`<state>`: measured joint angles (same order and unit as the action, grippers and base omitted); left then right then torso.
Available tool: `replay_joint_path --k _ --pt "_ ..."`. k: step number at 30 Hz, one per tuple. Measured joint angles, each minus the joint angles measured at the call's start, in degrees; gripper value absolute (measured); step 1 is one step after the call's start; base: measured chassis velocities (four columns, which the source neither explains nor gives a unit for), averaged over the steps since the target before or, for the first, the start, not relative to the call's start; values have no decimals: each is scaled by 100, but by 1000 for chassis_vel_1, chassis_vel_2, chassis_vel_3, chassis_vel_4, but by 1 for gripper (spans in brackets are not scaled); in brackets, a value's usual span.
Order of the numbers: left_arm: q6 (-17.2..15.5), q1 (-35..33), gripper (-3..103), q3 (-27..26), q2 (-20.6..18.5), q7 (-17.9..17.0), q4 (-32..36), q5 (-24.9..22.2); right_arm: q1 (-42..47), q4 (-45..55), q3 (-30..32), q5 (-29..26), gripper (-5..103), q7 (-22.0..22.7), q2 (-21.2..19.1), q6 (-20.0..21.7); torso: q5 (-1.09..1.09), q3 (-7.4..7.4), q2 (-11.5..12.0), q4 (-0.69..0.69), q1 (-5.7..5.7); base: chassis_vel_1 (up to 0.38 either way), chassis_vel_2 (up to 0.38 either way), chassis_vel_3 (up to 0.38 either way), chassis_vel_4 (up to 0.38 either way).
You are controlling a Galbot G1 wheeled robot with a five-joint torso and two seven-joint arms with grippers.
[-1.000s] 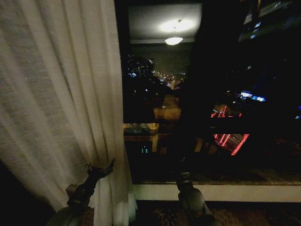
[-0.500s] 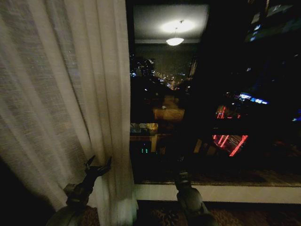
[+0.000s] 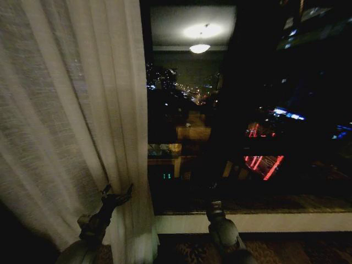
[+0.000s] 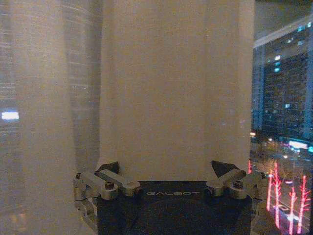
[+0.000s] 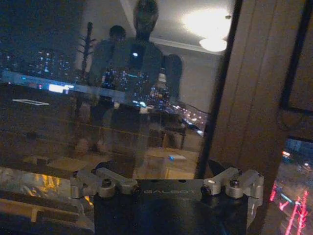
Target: Open the curtains by pulling them apart, changing their state from closed to fully open.
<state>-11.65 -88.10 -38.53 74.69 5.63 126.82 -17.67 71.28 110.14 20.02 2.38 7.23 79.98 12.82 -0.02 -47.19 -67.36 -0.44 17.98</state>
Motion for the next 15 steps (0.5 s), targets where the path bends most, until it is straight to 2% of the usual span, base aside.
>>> replay_joint_path --k 6,12,15 --pt "13 5 100 32 36 -104 -1 -1 33 10 16 -4 100 -2 -49 -5 1 0 0 -1 0 -18 -10 -8 -5" --pt "-238 134 100 43 60 -704 -34 -5 38 -40 -20 -9 100 -5 -71 -11 0 0 0 1 0 0 0 0 0" --pt "-327 357 100 71 -60 -975 -178 -15 35 -73 -87 -10 100 -6 -79 -16 1 0 0 1 0 0 0 0 0"
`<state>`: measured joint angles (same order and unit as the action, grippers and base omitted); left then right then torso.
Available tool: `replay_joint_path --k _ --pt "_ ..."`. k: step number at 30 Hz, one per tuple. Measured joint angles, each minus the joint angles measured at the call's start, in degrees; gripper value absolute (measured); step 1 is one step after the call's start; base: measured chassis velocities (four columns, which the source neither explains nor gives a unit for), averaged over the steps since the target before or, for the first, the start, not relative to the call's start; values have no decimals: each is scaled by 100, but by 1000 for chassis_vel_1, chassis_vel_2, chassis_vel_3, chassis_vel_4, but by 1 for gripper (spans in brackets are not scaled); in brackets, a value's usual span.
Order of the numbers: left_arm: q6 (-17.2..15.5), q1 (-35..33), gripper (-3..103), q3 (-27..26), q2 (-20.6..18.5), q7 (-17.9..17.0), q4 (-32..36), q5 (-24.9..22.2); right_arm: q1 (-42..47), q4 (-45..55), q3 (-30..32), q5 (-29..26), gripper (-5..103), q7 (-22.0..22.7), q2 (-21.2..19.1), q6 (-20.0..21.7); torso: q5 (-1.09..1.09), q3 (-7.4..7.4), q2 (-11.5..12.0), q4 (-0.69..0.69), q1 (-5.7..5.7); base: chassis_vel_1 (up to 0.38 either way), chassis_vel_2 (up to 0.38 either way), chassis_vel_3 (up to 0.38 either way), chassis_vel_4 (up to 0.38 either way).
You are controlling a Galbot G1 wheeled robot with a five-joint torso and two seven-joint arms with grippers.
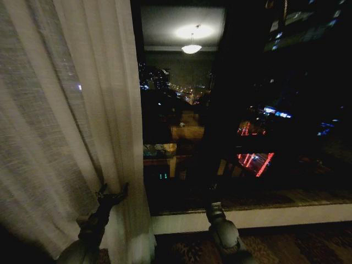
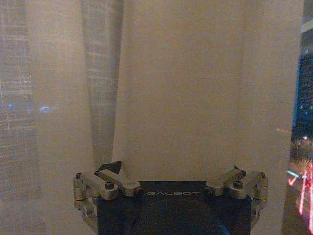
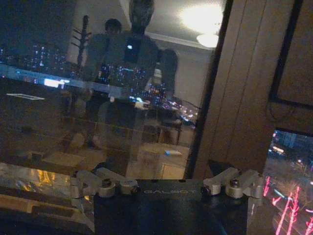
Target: Open the curtains by pulling them apart, changing their state from closed to fully open.
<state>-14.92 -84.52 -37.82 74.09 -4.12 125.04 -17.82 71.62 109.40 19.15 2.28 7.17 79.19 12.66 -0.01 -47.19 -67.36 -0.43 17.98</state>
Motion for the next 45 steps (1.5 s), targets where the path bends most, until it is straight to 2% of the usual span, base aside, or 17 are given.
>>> replay_joint_path --k 12,14,17,18,20,21,23,26,31,33,35,36,37,39,41,45 --pt "-154 798 100 420 -273 -23 -690 -65 -65 -46 -103 -2 100 -1 -158 -8 0 0 0 0 0 0 0 0 0" --pt "-141 898 102 454 -287 -42 -764 -93 -66 -48 -95 -6 100 0 -166 -12 0 0 0 0 0 0 0 0 0" --pt "-109 1192 88 541 -306 -224 -943 -186 -30 -56 -38 -16 100 12 -175 -103 0 0 0 -2 0 0 0 0 0" --pt "-109 1230 88 545 -307 -243 -965 -189 -9 -53 -16 -19 100 15 -173 -118 -1 0 0 -2 1 0 0 0 0" --pt "-111 1242 77 545 -302 -254 -992 -188 33 -15 17 -28 100 21 -168 -127 0 -1 0 -1 1 0 0 0 0" --pt "-111 1242 77 545 -302 -254 -992 -188 33 -15 17 -28 100 21 -168 -127 0 -1 0 -1 1 0 0 0 0" --pt "-112 1211 66 542 -293 -254 -998 -185 56 22 30 -40 100 24 -168 -129 0 0 0 0 0 0 0 0 0" --pt "-112 1171 61 525 -292 -253 -988 -185 58 27 32 -42 100 25 -155 -132 0 0 0 0 0 0 0 0 0" --pt "-110 1091 34 432 -359 -250 -875 -237 48 50 -9 -22 100 31 -55 -137 0 0 0 0 0 0 0 0 0" --pt "-109 1072 34 411 -377 -250 -853 -248 41 52 -20 -15 100 31 -43 -138 0 0 0 0 0 0 0 0 0" --pt "-128 1029 24 363 -406 -252 -816 -257 16 53 -39 -7 100 31 -17 -137 0 0 0 0 0 0 0 0 0" --pt "-135 1006 24 341 -415 -253 -801 -261 6 53 -49 -3 100 31 -8 -138 0 0 0 0 0 0 0 0 0" --pt "-139 973 13 311 -424 -253 -784 -267 -12 53 -67 3 100 31 4 -137 0 0 0 0 0 0 0 0 0" --pt "-139 944 13 285 -428 -253 -773 -272 -28 46 -88 9 100 31 16 -137 0 0 0 0 0 0 0 0 0" --pt "-138 904 3 250 -428 -253 -757 -282 -38 33 -120 43 100 29 31 -132 0 0 0 0 1 0 0 0 0" --pt "-132 833 1 201 -437 -252 -715 -308 -39 20 -169 183 100 5 59 -110 0 0 0 0 0 0 0 0 0"
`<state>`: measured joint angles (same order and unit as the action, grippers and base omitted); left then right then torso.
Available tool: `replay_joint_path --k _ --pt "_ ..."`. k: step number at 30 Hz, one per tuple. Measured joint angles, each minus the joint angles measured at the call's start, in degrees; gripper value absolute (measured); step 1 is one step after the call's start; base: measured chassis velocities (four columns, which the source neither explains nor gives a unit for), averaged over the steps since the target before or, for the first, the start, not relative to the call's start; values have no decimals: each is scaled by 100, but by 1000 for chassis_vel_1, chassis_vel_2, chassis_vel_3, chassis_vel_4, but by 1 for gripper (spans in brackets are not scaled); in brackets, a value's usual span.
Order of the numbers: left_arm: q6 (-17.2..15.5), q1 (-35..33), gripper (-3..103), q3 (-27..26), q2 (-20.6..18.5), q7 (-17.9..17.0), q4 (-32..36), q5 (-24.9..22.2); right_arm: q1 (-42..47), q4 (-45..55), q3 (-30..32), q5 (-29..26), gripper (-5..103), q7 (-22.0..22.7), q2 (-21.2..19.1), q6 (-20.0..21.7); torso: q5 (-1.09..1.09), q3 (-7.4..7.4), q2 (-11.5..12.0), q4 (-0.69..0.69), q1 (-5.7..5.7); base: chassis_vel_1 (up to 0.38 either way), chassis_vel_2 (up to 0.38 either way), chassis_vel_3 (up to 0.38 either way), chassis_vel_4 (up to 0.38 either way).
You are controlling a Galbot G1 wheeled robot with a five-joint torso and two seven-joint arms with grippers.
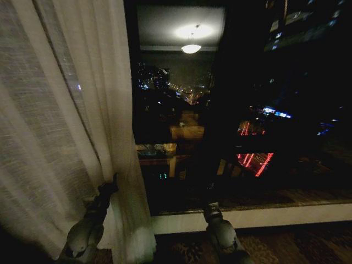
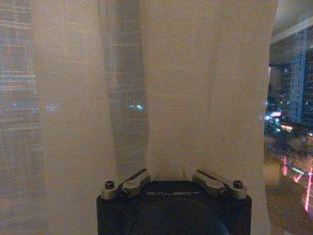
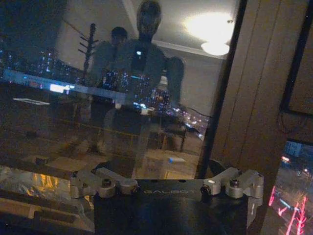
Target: Open the curtains by pulling them apart, changing their state from closed to fully open.
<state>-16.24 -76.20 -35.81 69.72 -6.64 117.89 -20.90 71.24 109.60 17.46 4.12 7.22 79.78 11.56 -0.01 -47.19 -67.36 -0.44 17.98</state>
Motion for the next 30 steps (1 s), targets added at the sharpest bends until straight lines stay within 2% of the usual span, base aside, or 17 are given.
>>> replay_joint_path --k 16,30 --pt "5 -96 1 -47 16 8 133 -14 17 2 -2 67 100 -1 -48 30 -1 0 0 -1 0 17 15 -14 -16" --pt "30 -213 1 -113 42 16 238 12 -3 -7 -35 46 100 -2 -61 32 0 0 0 2 0 201 201 -198 -207"
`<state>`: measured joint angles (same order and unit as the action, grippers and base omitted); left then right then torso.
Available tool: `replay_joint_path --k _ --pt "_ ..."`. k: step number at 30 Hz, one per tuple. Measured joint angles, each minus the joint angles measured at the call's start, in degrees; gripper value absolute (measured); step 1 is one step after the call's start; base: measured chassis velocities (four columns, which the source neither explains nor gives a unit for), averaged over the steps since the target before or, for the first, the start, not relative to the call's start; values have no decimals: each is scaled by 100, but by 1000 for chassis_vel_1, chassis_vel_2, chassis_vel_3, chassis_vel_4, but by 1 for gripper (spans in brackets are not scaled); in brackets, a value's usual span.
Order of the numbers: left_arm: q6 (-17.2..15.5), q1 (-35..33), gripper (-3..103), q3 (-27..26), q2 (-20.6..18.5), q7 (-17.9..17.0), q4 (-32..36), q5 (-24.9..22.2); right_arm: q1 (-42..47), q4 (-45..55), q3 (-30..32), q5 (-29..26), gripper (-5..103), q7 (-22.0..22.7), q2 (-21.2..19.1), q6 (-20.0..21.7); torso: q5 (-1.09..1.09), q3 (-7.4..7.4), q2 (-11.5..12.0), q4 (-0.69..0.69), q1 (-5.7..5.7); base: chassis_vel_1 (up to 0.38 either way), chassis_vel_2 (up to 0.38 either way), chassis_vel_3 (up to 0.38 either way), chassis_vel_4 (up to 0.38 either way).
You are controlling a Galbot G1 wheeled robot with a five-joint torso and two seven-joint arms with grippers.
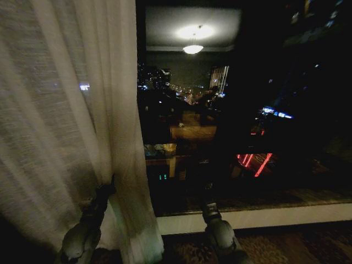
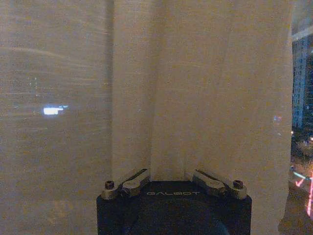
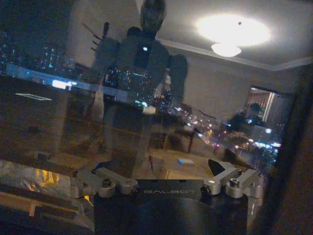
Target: Open the curtains by pulling them apart, changing their state from closed to fully open.
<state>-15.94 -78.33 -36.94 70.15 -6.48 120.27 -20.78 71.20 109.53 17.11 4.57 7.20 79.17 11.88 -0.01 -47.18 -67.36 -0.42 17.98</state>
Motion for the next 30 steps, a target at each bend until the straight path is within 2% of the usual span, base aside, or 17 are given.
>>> replay_joint_path --k 7,20,23,24,28,30 --pt "-1 -65 1 -12 32 -2 80 13 12 -31 17 -44 100 -101 -25 -61 1 0 0 0 0 171 172 -188 -180" --pt "1 -179 1 -210 111 -49 113 13 47 -53 -92 -44 100 -109 7 -93 -1 -1 0 -2 0 9 10 -3 -6" --pt "65 4 1 -719 177 -204 -174 11 49 -53 -98 -43 100 -111 -14 -103 2 0 0 -2 -1 0 0 0 0" --pt "65 4 1 -719 177 -204 -174 11 49 -53 -98 -43 100 -111 -14 -103 2 0 0 -2 -1 0 0 0 0" --pt "100 210 1 -1746 35 -392 -628 -138 65 -96 -95 -54 100 -114 -17 -226 -1 0 0 -2 0 0 0 0 0" --pt "101 235 1 -1939 -5 -446 -720 -195 73 -106 -98 -60 100 -114 -19 -248 0 -1 0 -2 0 0 0 0 0"
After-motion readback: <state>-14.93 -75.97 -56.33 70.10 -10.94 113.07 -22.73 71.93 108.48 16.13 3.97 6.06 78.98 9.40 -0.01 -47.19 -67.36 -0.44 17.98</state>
